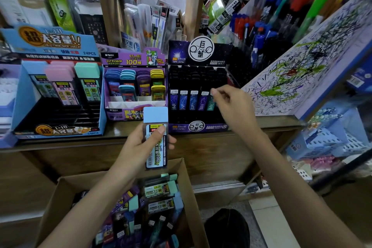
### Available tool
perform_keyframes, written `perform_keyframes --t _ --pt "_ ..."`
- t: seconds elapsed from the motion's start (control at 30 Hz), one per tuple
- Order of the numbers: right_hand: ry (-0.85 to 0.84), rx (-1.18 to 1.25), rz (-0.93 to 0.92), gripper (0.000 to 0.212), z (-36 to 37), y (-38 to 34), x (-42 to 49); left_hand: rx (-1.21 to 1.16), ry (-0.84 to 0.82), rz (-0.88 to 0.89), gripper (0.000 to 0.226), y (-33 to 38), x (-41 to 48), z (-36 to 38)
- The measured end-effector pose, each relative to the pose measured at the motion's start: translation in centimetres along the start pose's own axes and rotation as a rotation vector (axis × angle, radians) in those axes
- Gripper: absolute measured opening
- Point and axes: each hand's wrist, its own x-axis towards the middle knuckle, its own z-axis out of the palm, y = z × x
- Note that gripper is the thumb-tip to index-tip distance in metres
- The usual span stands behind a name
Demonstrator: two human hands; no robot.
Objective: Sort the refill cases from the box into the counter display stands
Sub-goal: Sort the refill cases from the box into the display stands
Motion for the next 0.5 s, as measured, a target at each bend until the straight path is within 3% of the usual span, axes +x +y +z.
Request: perform_keyframes --t 0.13,0.23,0.5 --pt "-0.351 0.485 -0.020 0.007 0.9 -5.3 -2.2 -0.011 -0.022 0.004 0.030 0.5 -0.2 -0.7" --pt "-0.515 0.568 -0.051 0.006 2.6 -8.1 -2.9 0.013 -0.031 0.044 0.029 0.9 -0.5 -1.6" --pt "-0.652 0.628 -0.091 0.009 5.7 -11.5 -2.9 0.122 -0.058 0.098 0.026 2.6 -1.7 -6.2"
